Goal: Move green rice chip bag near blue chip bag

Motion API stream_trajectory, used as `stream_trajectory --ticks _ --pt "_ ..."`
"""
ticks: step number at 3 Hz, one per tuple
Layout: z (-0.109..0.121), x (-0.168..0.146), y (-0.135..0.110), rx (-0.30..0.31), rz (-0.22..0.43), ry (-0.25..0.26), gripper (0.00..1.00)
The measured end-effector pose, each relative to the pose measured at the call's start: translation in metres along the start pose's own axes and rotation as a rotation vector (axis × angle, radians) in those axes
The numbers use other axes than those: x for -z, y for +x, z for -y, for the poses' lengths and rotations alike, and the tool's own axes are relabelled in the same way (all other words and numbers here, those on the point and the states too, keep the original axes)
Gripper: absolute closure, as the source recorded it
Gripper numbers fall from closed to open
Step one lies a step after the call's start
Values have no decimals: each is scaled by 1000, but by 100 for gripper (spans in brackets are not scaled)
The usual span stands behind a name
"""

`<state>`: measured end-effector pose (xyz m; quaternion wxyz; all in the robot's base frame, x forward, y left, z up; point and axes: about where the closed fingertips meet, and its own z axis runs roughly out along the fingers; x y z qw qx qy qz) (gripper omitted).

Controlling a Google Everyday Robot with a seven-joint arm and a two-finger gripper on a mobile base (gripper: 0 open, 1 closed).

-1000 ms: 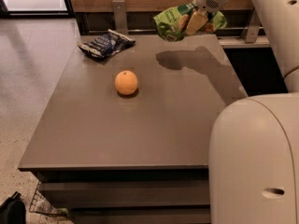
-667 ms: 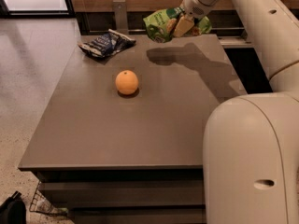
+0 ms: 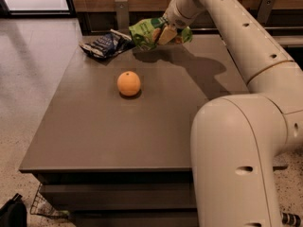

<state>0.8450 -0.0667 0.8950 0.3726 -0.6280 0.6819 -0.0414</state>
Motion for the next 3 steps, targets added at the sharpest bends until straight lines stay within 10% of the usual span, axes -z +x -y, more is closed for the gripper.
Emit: stream_trajectory --ticks 3 --pt "-7 -13 0 0 -2 -22 5"
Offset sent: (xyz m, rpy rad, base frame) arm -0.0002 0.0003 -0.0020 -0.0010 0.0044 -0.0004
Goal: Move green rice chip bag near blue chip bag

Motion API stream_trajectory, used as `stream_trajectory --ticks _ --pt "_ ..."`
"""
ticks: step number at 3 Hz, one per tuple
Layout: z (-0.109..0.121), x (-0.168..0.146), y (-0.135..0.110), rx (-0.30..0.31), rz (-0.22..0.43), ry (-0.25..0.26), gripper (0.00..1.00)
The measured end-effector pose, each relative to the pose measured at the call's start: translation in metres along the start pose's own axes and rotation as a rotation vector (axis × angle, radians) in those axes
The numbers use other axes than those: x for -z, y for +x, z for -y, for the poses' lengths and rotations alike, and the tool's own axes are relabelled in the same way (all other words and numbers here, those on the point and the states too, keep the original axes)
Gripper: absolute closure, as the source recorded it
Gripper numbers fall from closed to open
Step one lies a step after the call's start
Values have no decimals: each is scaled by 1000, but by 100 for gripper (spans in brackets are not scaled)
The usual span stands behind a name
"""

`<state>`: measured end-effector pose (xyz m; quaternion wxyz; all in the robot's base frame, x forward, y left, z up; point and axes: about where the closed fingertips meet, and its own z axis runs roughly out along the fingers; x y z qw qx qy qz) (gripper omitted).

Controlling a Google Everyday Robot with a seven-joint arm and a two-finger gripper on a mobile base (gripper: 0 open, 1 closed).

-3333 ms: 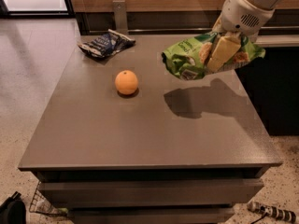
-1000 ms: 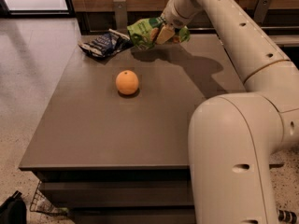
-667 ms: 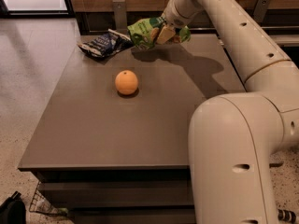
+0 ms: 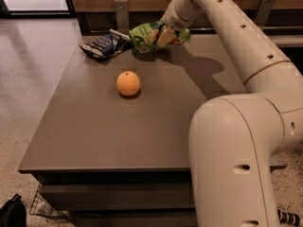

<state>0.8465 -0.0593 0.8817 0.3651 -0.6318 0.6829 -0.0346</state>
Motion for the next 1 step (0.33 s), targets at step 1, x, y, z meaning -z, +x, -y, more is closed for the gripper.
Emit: stream_trajectory --ticks 1 --pt "-1 -2 0 0 0 -3 0"
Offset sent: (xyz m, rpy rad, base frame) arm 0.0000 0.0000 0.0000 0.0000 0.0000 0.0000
